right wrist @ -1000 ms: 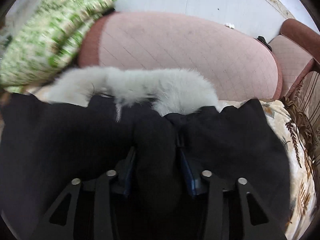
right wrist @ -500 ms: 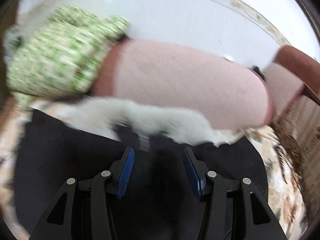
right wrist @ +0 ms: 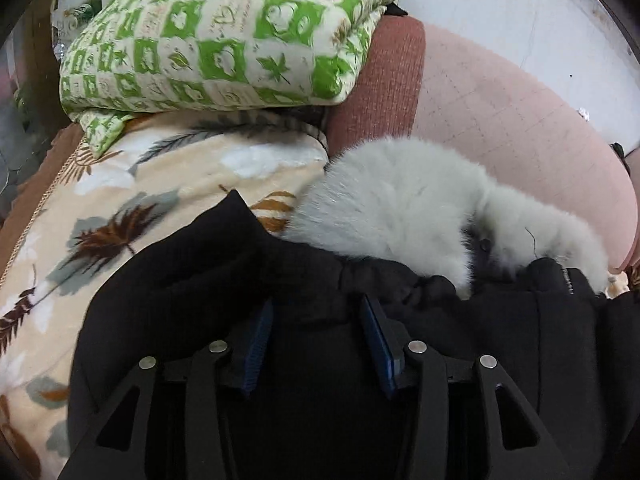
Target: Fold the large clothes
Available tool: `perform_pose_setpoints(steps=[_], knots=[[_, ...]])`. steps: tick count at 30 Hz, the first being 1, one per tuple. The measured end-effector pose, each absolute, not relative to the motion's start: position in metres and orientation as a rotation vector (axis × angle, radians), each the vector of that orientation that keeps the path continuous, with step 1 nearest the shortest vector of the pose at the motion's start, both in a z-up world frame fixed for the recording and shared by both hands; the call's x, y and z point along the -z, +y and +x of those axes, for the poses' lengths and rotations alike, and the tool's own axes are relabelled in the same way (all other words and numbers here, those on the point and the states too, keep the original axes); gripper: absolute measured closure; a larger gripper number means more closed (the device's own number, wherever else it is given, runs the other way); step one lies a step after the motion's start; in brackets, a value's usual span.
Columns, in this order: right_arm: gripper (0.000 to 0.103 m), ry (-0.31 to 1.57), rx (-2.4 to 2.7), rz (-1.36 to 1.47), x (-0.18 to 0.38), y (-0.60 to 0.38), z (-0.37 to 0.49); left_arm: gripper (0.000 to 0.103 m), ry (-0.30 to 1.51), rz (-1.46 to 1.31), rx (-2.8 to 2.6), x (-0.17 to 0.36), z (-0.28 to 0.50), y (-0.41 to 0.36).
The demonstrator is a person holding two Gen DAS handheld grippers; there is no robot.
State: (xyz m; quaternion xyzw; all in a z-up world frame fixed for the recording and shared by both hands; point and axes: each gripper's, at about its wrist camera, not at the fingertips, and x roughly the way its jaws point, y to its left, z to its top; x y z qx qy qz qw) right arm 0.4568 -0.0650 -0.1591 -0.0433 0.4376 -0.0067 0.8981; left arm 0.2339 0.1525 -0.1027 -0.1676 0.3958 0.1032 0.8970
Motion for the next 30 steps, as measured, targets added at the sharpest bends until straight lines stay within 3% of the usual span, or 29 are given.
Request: perform_pose_setpoints(steps=[11, 17, 22, 26, 30], knots=[[0.05, 0.747, -0.005, -0.014, 0.069, -0.153, 0.355, 0.024, 0.805, -0.283, -0.194, 0.103, 0.229, 0.124], [0.05, 0.796, 0.248, 0.186, 0.093, -0.301, 0.313, 0.024, 0.817, -0.262, -0.176, 0.106, 0.229, 0.11], [0.054, 0.861, 0.543, 0.167, 0.13, -0.384, 0.306, 0.024, 0.827, -0.227, -0.183, 0.111, 0.234, 0.102], [0.03, 0.89, 0.658, 0.239, 0.145, -0.417, 0.303, 0.024, 0.845, -0.223, -0.187, 0.116, 0.239, 0.101], [0.026, 0.912, 0.674, 0.182, 0.143, -0.413, 0.306, 0.024, 0.852, -0.218, -0.181, 0.115, 0.24, 0.099]])
